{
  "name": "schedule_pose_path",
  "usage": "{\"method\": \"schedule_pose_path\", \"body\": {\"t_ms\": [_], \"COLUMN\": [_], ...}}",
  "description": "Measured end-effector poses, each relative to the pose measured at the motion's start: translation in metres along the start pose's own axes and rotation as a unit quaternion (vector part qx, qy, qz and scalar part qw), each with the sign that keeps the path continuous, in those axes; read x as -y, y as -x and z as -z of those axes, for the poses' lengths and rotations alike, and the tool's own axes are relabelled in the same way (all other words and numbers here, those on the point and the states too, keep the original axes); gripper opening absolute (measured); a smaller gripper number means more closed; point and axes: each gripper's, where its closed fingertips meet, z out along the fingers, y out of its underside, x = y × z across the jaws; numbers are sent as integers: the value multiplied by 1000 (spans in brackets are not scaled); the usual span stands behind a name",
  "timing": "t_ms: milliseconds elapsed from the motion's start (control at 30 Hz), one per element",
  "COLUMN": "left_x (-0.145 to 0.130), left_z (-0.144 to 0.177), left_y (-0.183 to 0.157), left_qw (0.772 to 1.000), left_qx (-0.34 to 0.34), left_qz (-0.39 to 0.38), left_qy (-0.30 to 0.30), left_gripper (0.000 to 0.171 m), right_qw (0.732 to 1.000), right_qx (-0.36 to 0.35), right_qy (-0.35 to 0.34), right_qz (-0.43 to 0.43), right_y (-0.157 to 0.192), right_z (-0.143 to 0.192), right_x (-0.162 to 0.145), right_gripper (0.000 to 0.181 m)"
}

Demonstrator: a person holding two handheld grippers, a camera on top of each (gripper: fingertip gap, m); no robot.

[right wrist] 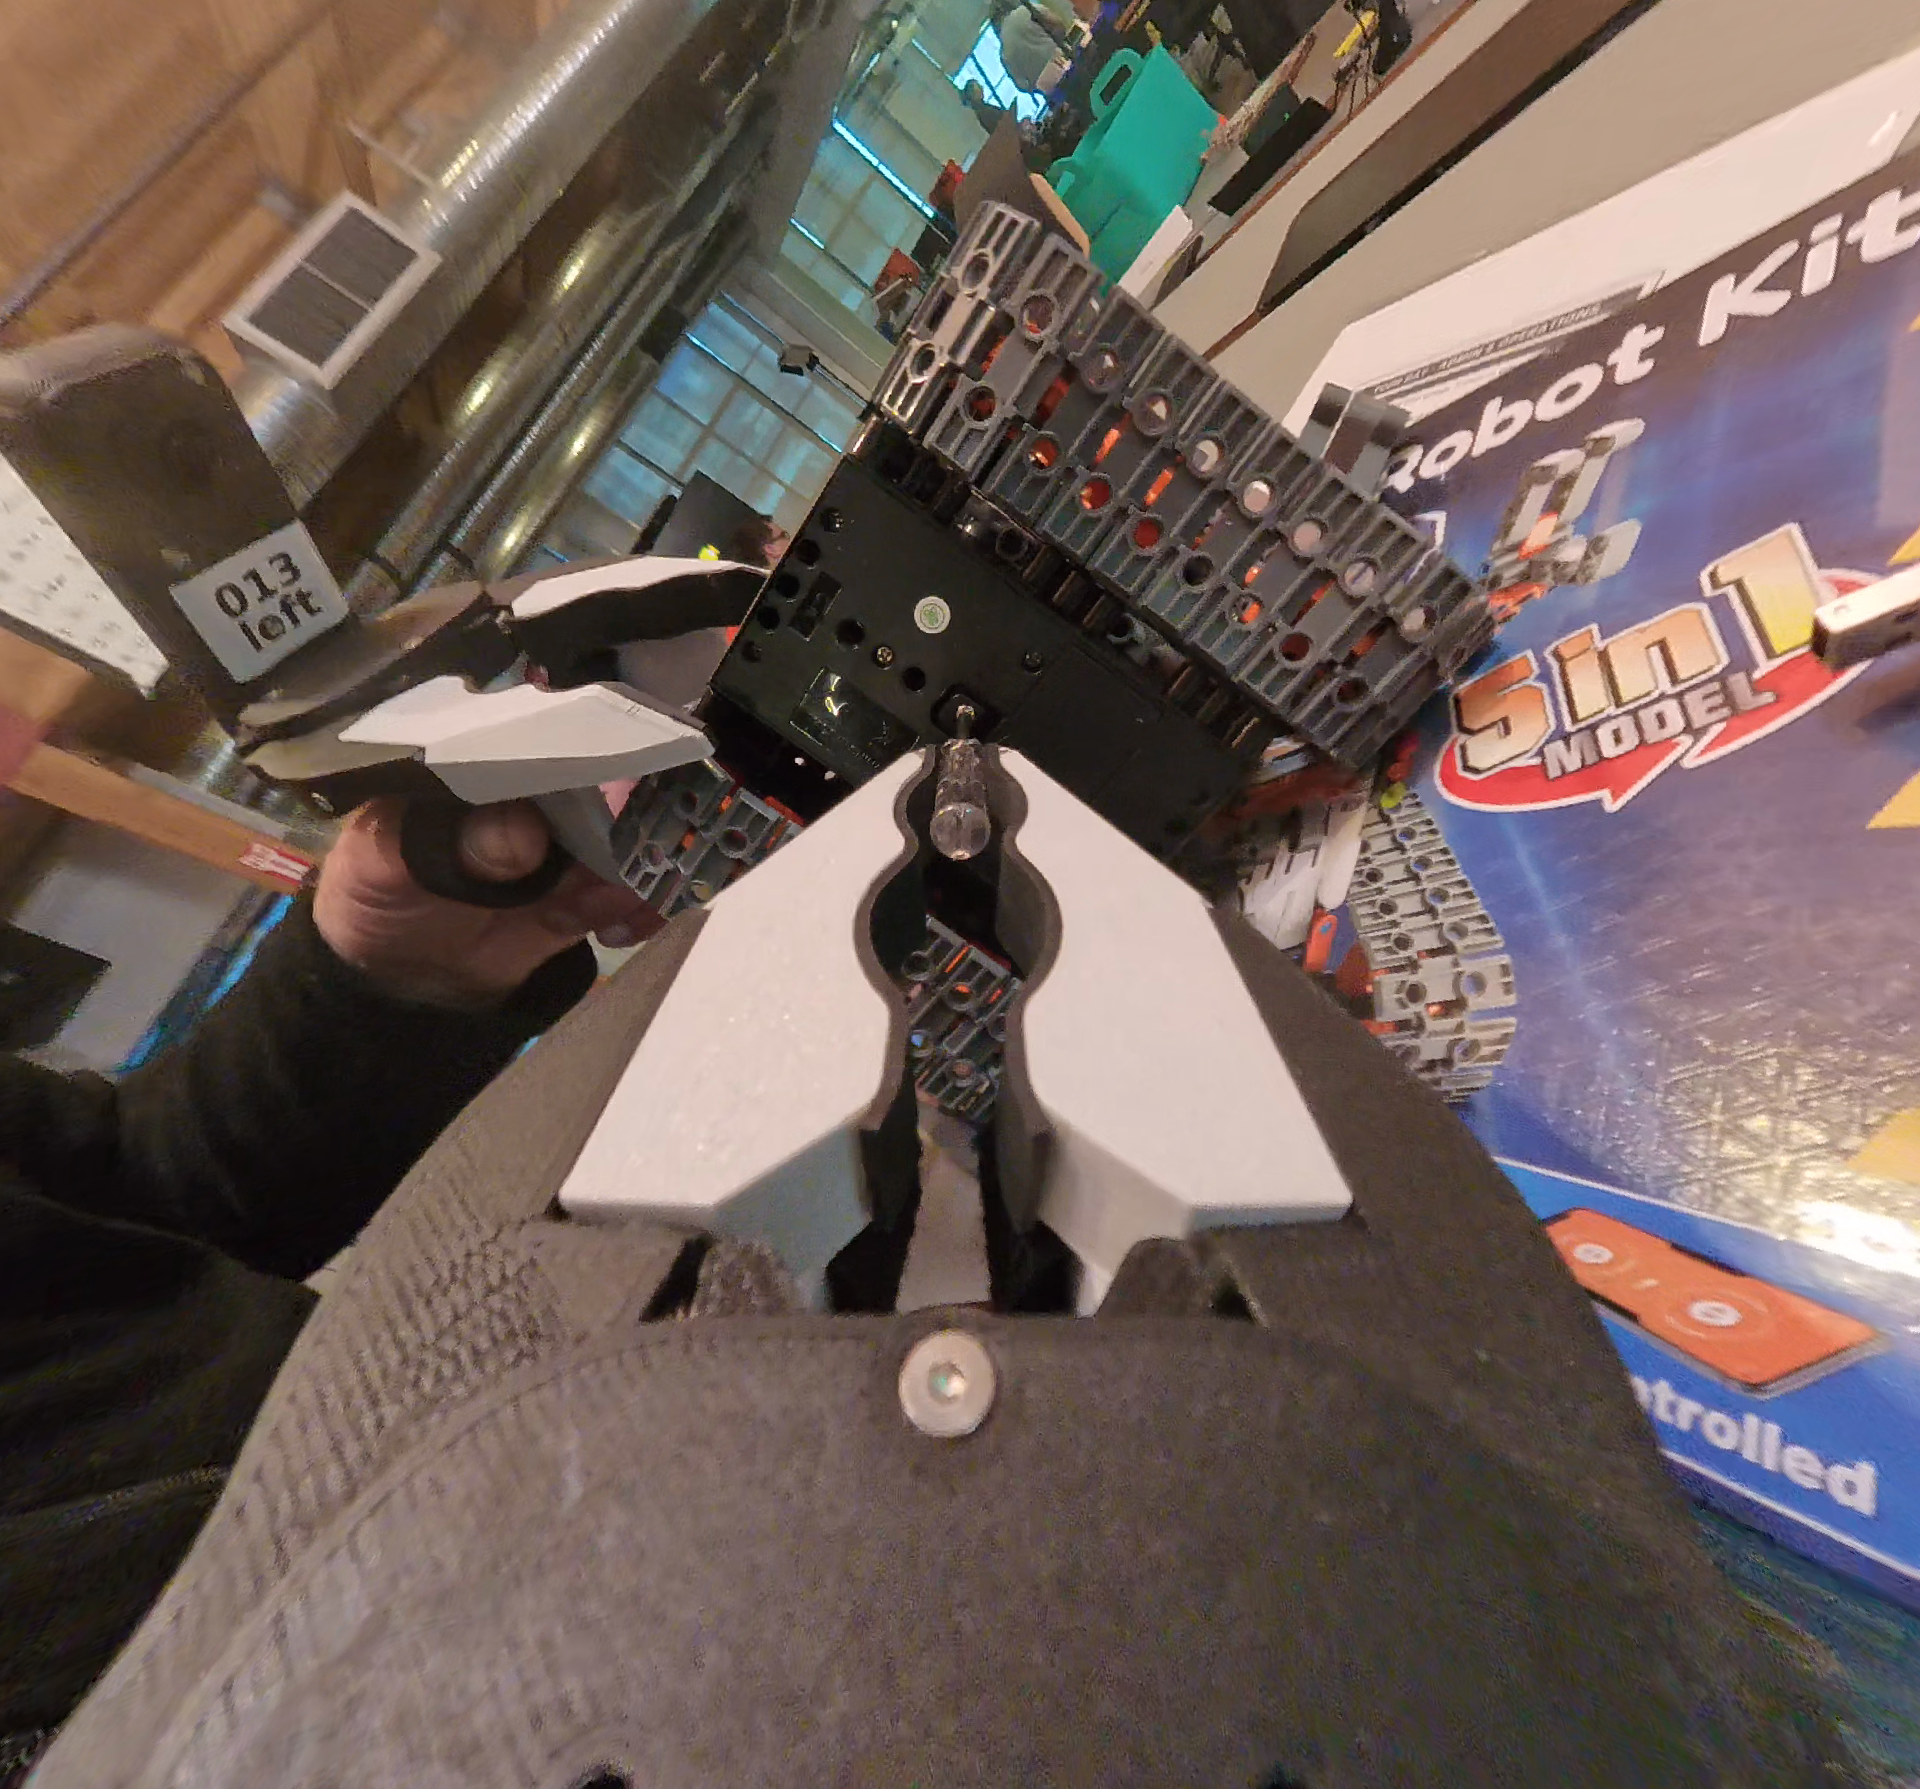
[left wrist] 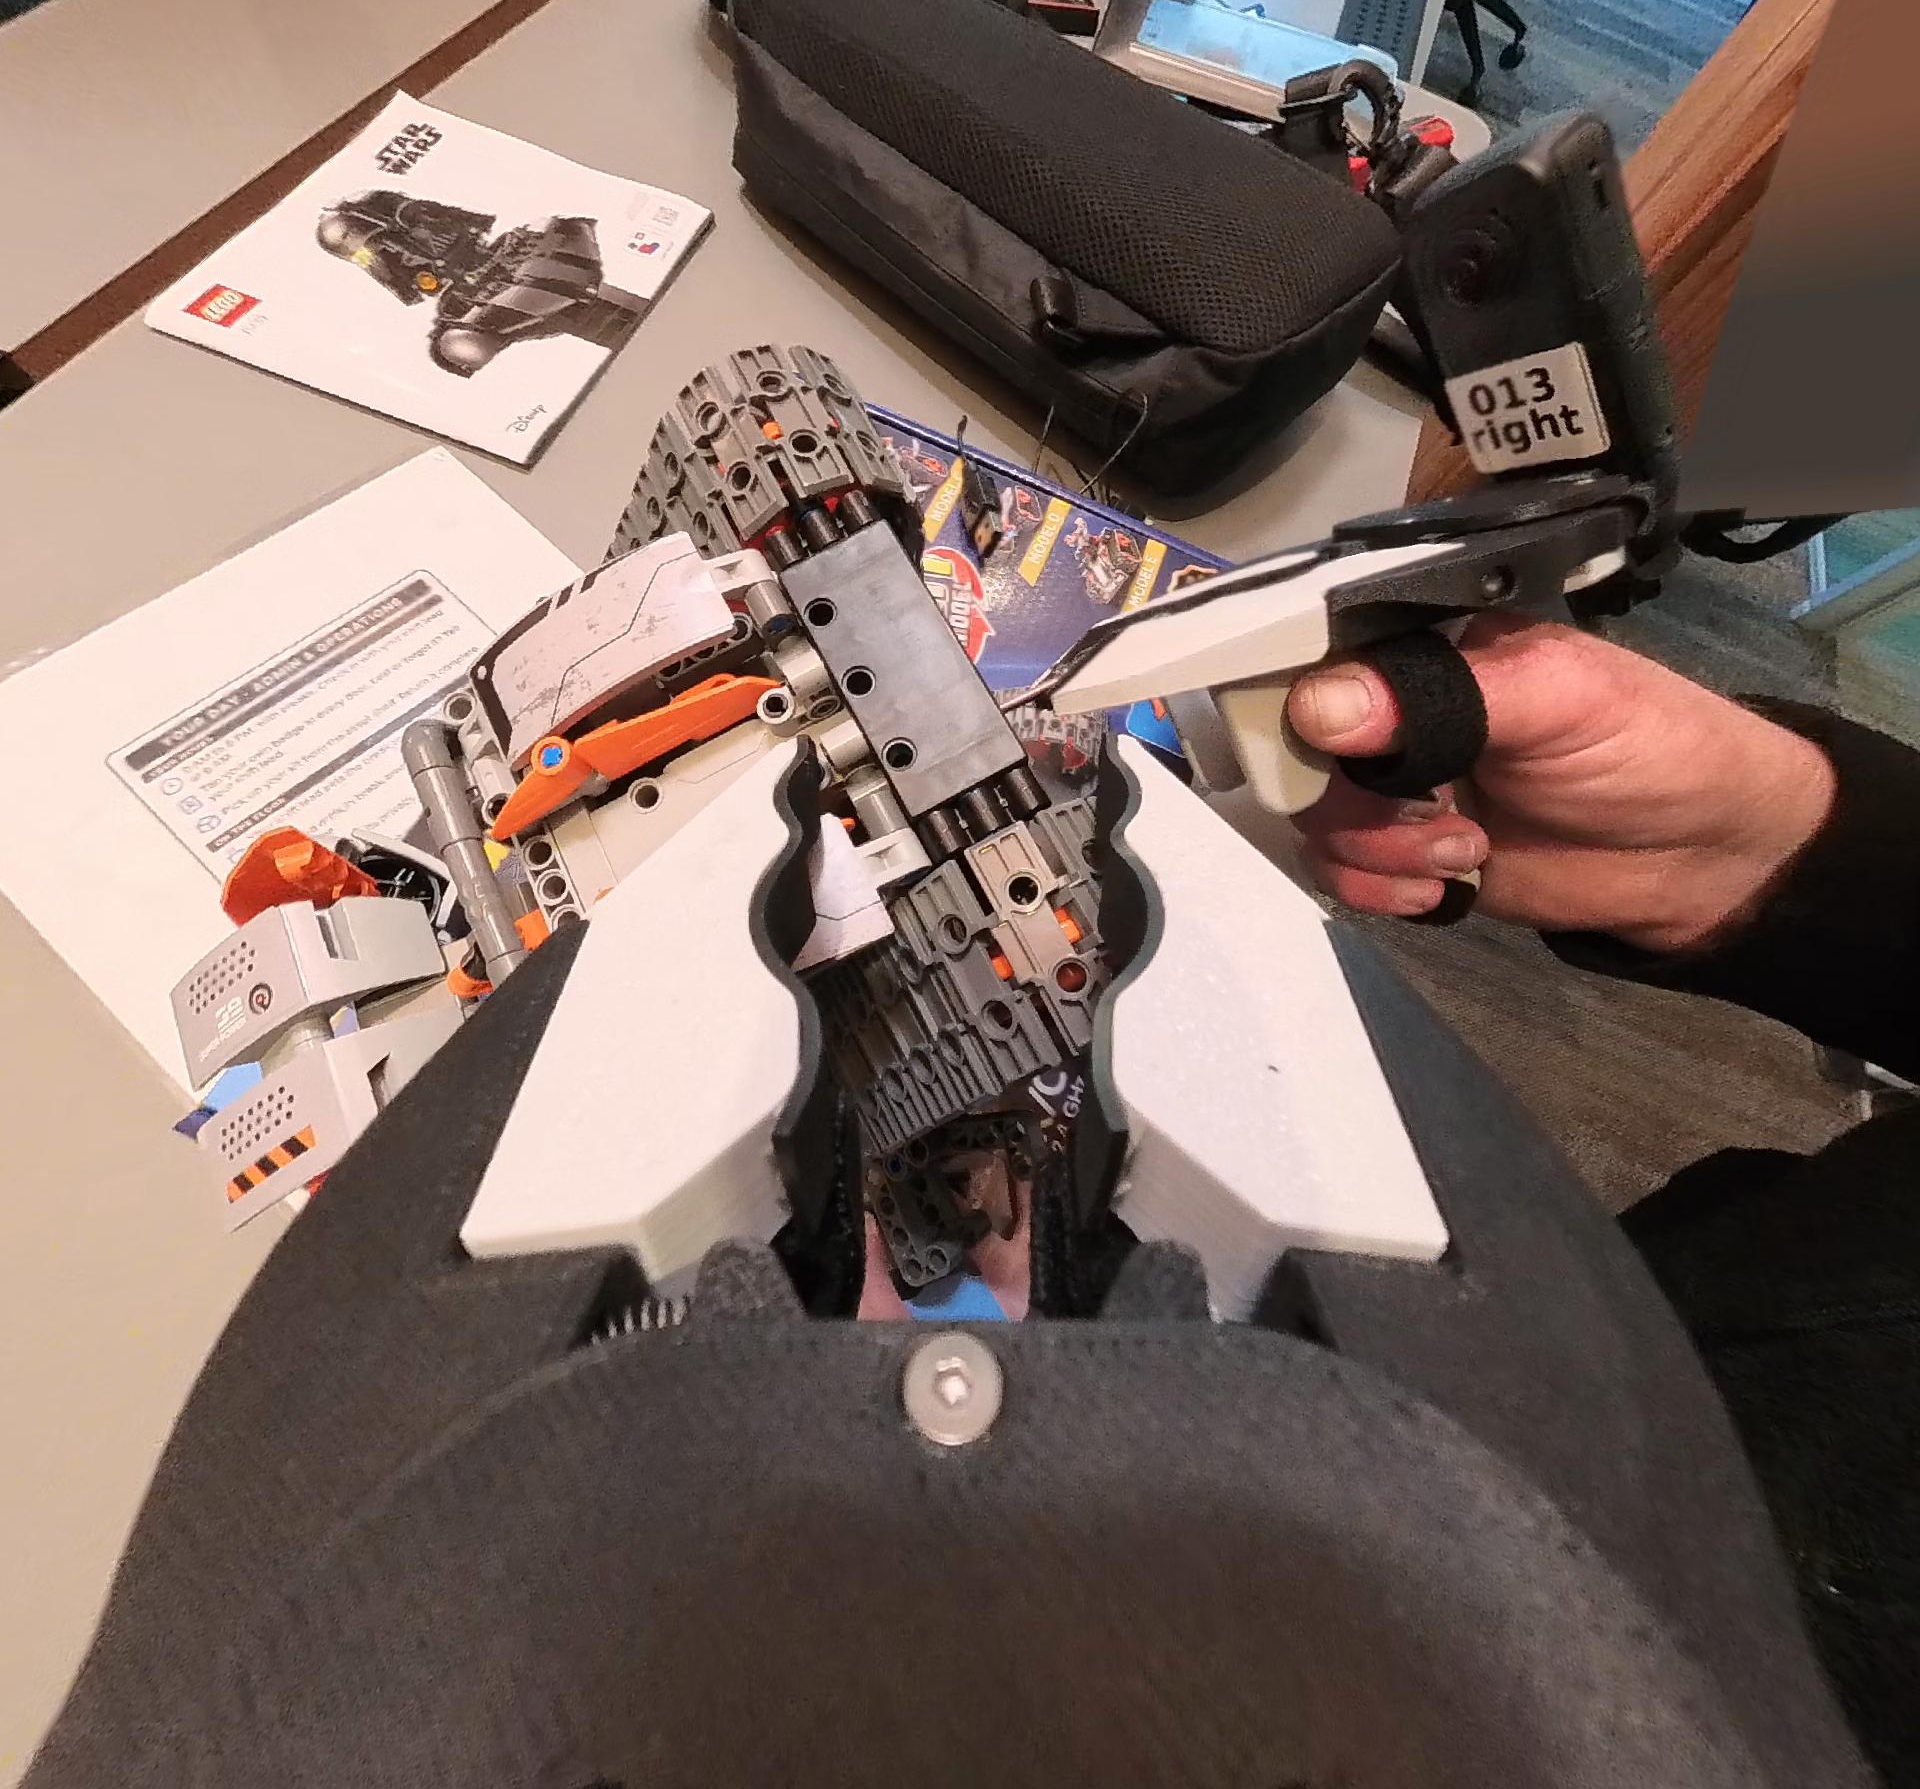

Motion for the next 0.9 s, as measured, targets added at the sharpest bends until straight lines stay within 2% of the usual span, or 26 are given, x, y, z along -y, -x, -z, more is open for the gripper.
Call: {"method": "schedule_pose_path", "body": {"t_ms": [100, 267, 367, 533, 600, 700, 767, 833, 867, 900], "left_x": [0, 0, -1, -2, -2, -2, -2, -2, -2, -2], "left_z": [1, 1, 2, 4, 4, 5, 5, 6, 6, 6], "left_y": [2, 2, 4, 5, 5, 6, 6, 7, 7, 8], "left_qw": [1000, 1000, 1000, 1000, 1000, 999, 999, 999, 999, 999], "left_qx": [-1, -6, -10, -16, -19, -23, -25, -27, -27, -26], "left_qz": [3, 7, 12, 14, 16, 19, 21, 23, 23, 25], "left_qy": [0, -4, -6, -9, -12, -15, -18, -21, -23, -24], "left_gripper": [51, 50, 50, 50, 50, 50, 50, 50, 50, 50], "right_qw": [999, 979, 948, 872, 828, 735, 642, 531, 487, 458], "right_qx": [-16, -24, -19, 5, 7, 3, -6, -12, -10, -5], "right_qy": [8, 43, 69, 105, 118, 130, 132, 130, 131, 133], "right_qz": [35, 197, 311, 478, 548, 665, 755, 837, 864, 879], "right_y": [1, 2, 3, 5, 6, 6, 6, 6, 7, 7], "right_z": [-2, -3, -4, -6, -7, -7, -8, -8, -9, -10], "right_x": [-1, -1, -1, -3, -4, -5, -6, -7, -7, -8], "right_gripper": [4, 4, 3, 3, 4, 3, 3, 4, 4, 4]}}
